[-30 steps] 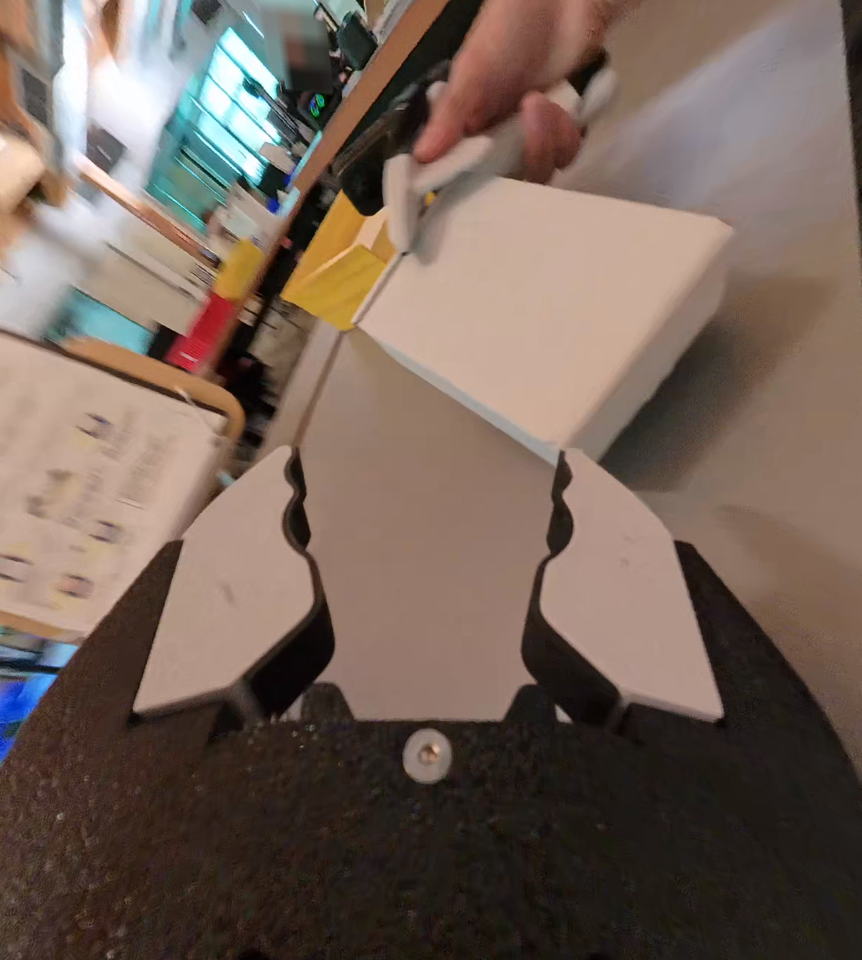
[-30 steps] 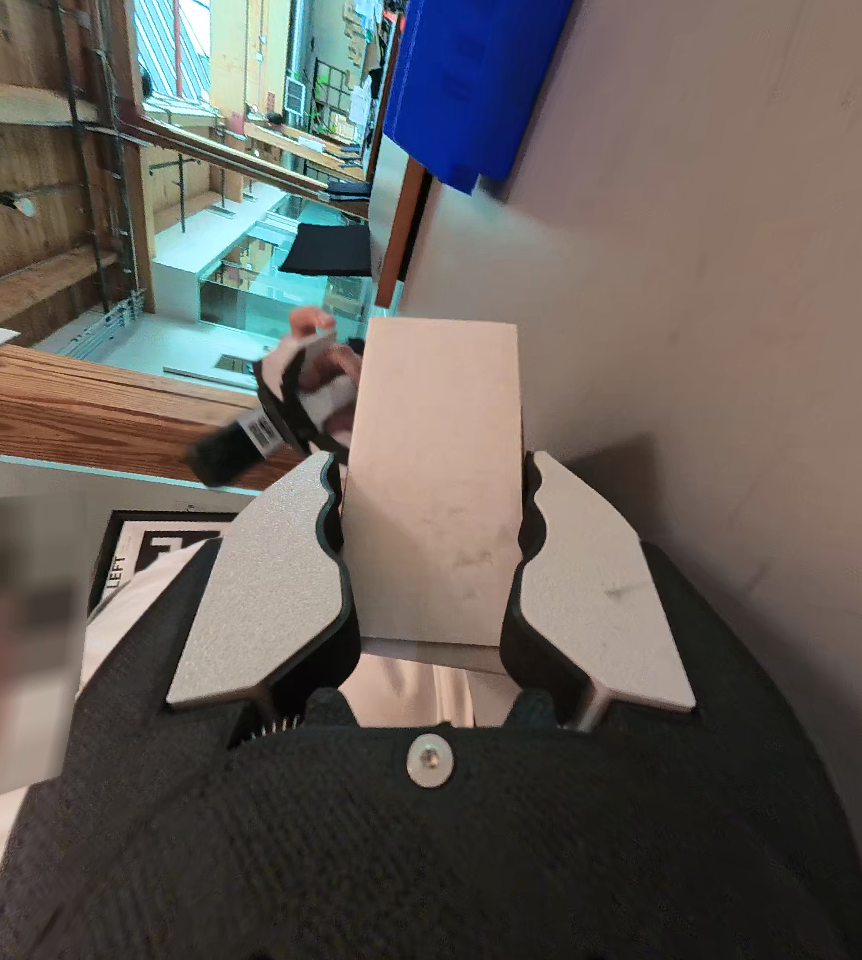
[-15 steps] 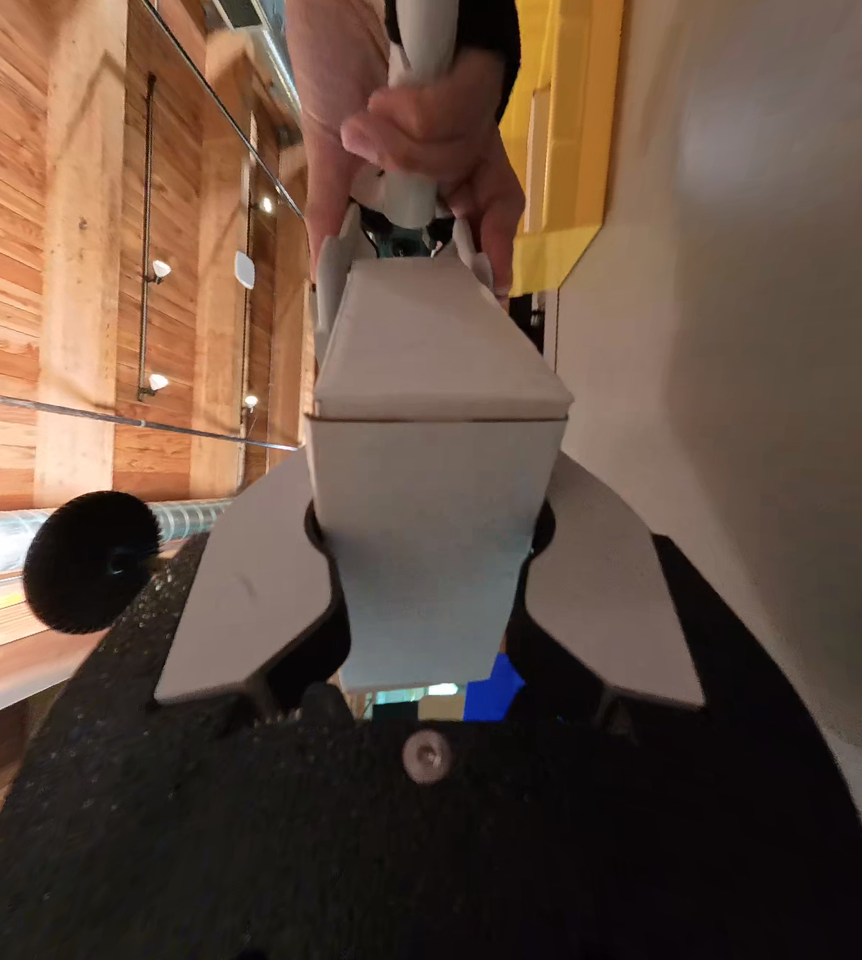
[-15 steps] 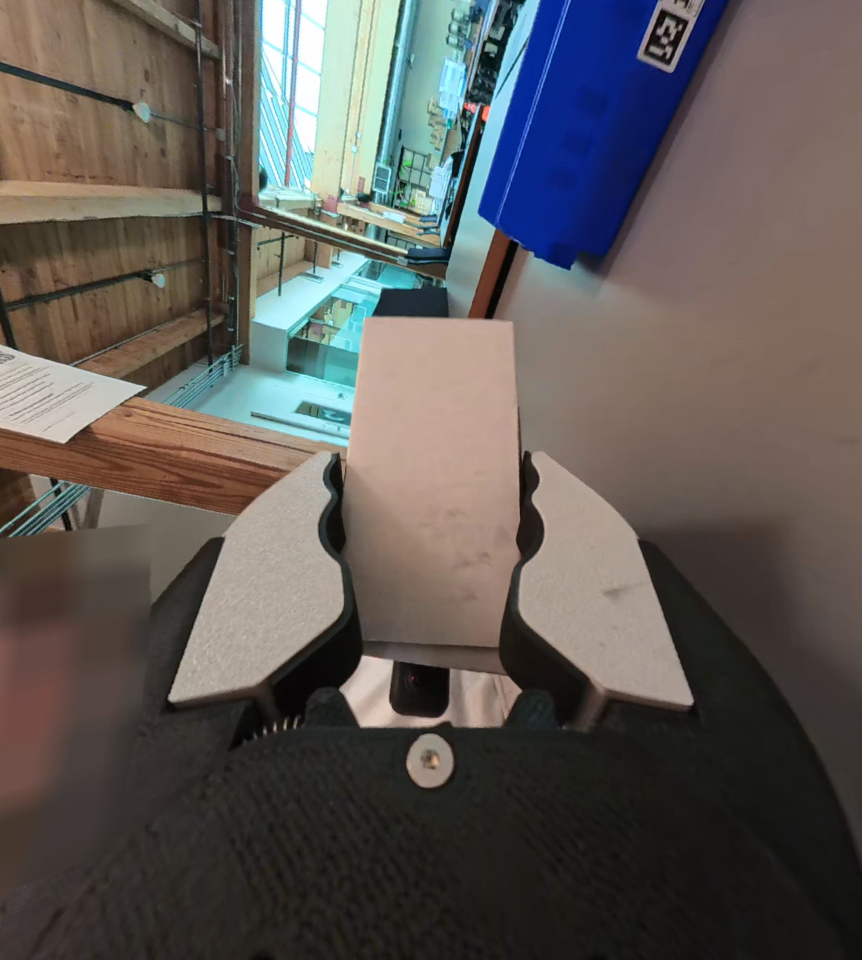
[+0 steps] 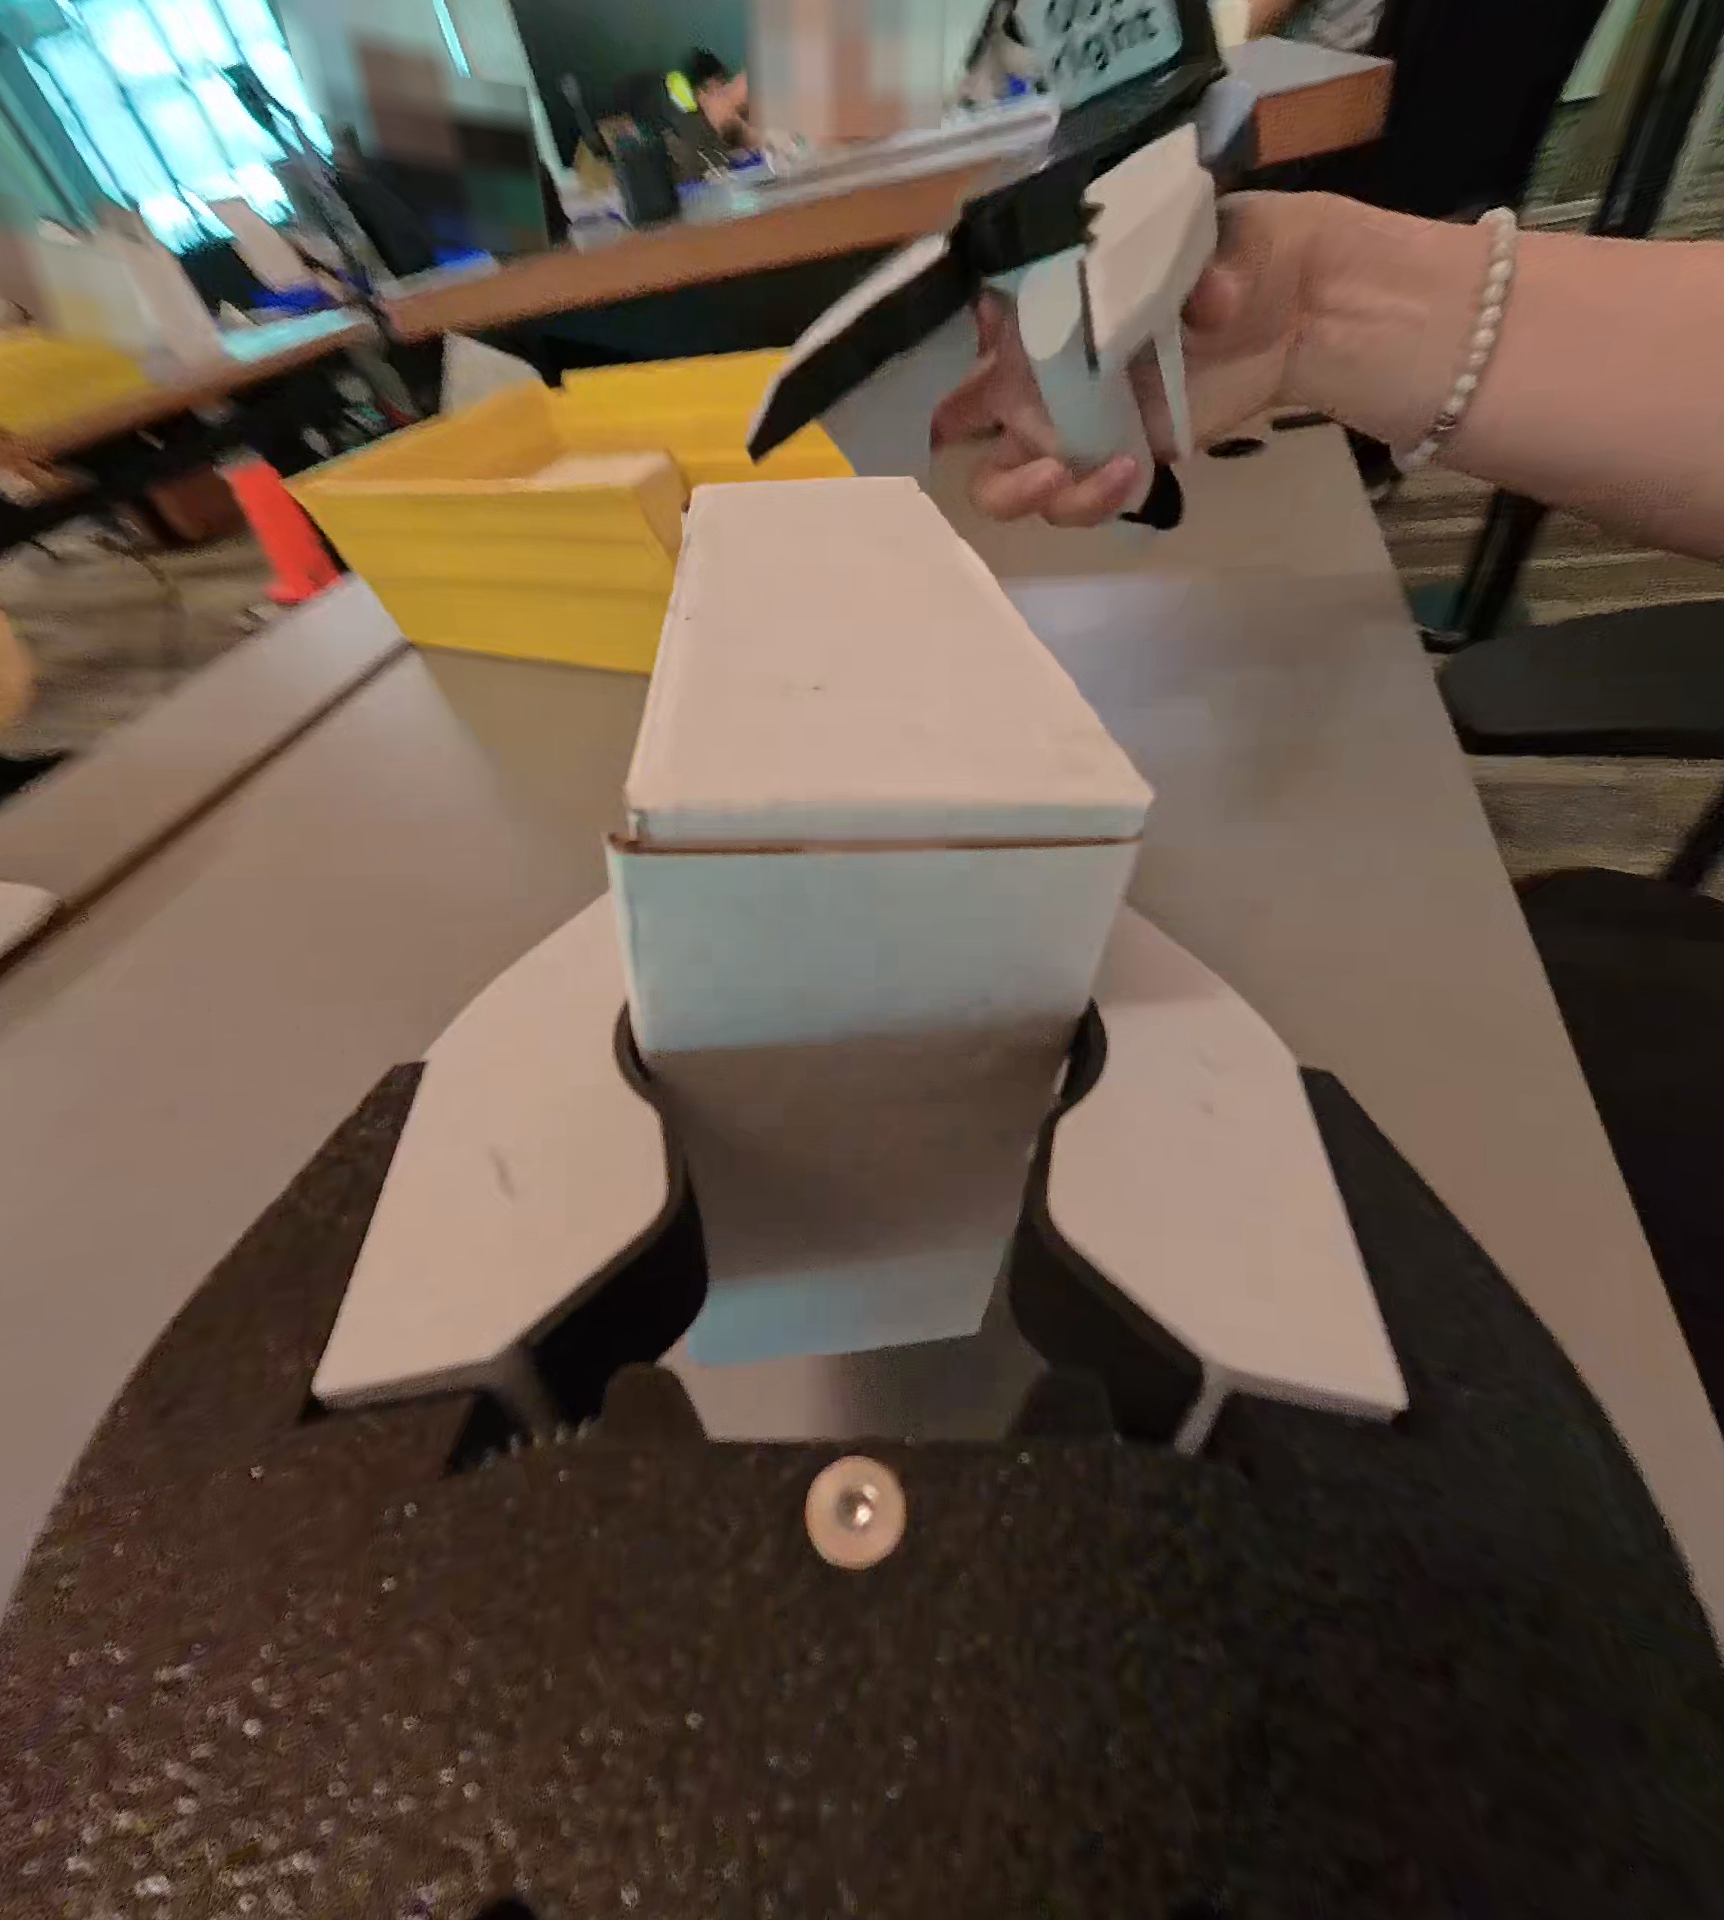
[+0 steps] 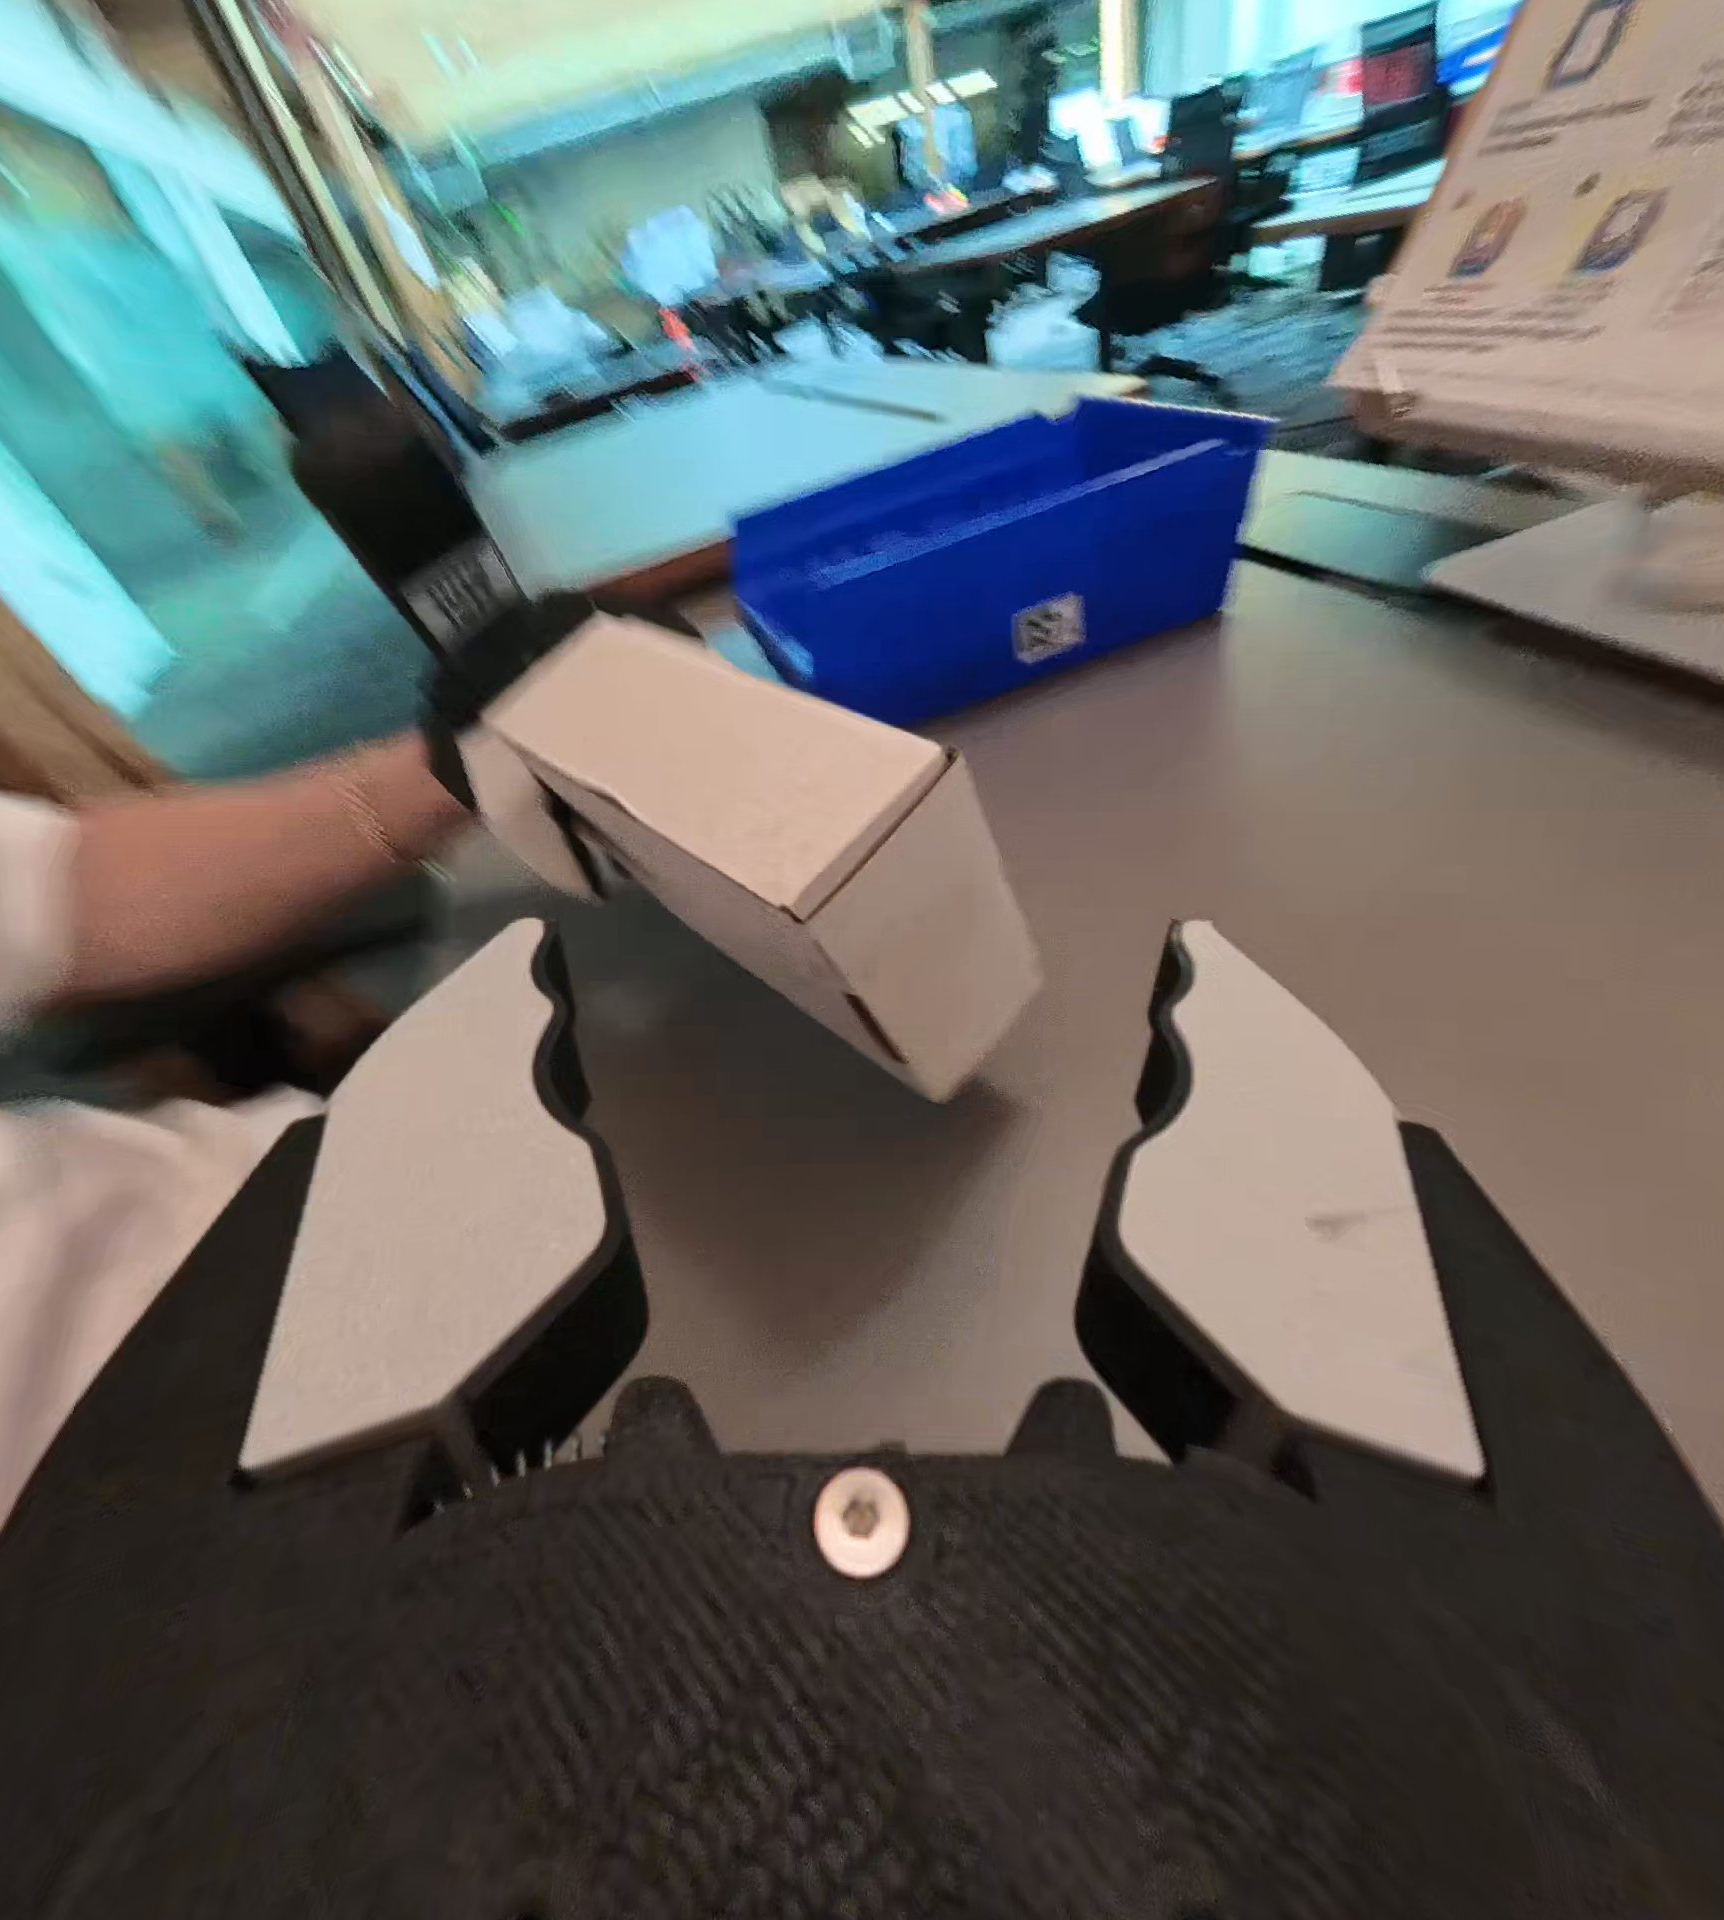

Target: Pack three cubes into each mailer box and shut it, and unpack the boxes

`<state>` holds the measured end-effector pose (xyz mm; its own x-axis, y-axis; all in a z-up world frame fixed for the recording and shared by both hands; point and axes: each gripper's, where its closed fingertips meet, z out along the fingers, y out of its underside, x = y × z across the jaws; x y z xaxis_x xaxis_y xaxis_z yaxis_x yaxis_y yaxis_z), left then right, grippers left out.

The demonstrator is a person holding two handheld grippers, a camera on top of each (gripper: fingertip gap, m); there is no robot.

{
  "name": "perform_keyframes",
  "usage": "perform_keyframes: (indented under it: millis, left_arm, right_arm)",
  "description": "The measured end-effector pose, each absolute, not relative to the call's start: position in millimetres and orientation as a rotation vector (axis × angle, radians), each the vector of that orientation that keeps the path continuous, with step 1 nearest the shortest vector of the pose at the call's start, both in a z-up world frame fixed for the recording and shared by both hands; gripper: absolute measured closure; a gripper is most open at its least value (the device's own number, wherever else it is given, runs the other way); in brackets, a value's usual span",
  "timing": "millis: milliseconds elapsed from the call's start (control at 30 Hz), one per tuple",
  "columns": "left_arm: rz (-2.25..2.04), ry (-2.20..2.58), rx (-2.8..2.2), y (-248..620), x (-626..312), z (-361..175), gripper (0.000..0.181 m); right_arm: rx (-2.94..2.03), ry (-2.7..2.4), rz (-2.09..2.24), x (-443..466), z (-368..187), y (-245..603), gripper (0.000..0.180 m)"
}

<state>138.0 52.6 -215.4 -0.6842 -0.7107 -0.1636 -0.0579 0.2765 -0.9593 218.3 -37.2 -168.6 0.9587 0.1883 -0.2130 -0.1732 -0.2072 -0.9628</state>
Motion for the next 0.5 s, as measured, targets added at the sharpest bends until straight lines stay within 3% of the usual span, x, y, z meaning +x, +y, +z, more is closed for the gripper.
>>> perform_keyframes:
  millis: [67,500]
  left_arm:
    - [-1.524,2.020,-0.703,56,138,-223,0.108]
    - [-1.511,2.369,-0.702,65,126,-265,0.108]
  right_arm:
    - [-1.832,-0.091,0.091,219,-189,-33,0.063]
    - [-1.855,-0.279,0.178,178,-244,23,0.081]
